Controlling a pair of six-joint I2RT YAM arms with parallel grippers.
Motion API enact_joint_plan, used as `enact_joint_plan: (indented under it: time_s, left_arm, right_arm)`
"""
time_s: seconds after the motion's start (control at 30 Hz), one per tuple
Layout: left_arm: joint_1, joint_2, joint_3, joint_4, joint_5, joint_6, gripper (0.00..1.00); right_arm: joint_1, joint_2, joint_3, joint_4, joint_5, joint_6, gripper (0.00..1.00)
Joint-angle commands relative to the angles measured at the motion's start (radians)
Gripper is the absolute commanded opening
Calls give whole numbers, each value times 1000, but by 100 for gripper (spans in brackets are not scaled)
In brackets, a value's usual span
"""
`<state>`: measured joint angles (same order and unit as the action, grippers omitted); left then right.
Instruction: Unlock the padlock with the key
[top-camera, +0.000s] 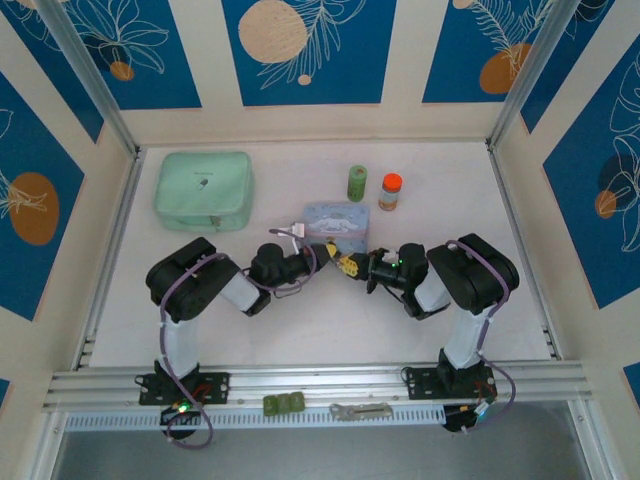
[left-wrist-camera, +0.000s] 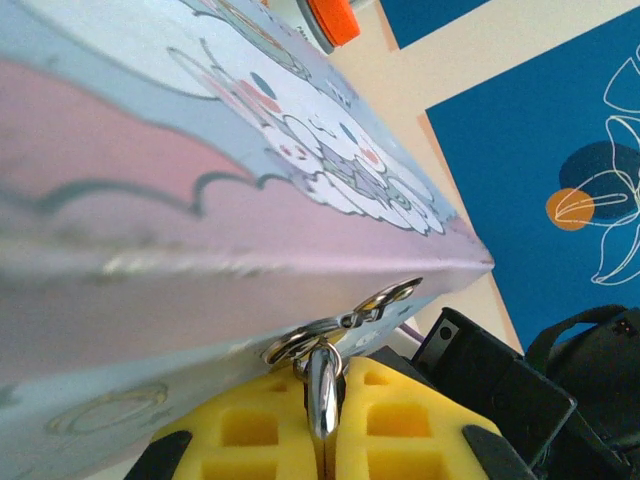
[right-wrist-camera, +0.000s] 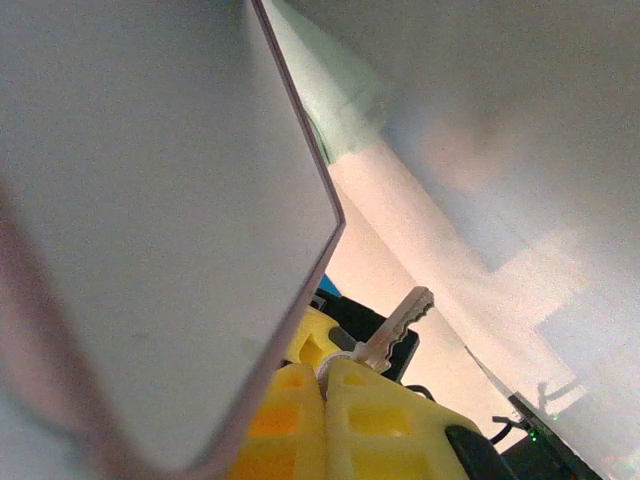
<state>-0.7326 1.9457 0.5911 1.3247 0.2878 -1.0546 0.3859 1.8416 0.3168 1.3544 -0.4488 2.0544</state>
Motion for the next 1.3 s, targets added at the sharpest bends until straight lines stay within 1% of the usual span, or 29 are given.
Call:
enact_joint_plan:
  time_s: [0.0, 0.23, 0.37, 0.43, 0.57, 0.67, 0.8, 0.93, 1.03, 1.13, 1.17, 1.27]
  left_arm:
    - [-72, -31, 30, 85, 287, 90, 0]
    - [-67, -24, 26, 85, 286, 93, 0]
    - [-61, -26, 16, 85, 254, 81, 0]
    - [-54, -21, 12, 85, 233, 64, 0]
    - [-48, -14, -5, 84, 171, 45, 0]
    - [-45, 1, -10, 84, 126, 27, 0]
    - [-41, -3, -23, 84, 59, 26, 0]
    - [-24, -7, -34, 84, 33, 15, 0]
    - [-21, -5, -49, 84, 15, 18, 0]
    - [-19, 4, -67, 83, -3, 26, 0]
    - [-19, 8, -73, 82, -10, 28, 0]
    - [-17, 28, -77, 64, -16, 21, 0]
  right_arm:
    - [8, -27, 85, 47, 117, 468, 0]
    - [-18, -23, 103, 47, 135, 481, 0]
    - [-13, -10, 103, 48, 124, 470, 0]
    - [-24, -10, 99, 45, 105, 428, 0]
    - [-47, 2, 83, 38, 35, 343, 16]
    - [-45, -3, 60, 2, 13, 283, 23]
    - [-48, -31, 29, -45, 5, 187, 31]
    - [-54, -105, 6, -188, -10, 69, 34]
    - [-75, -190, 11, -354, -36, -57, 35]
    - [-90, -322, 48, -647, -44, -262, 38]
    - [-92, -377, 73, -809, -36, -354, 39]
    - [-90, -536, 159, -1209, 58, -602, 40]
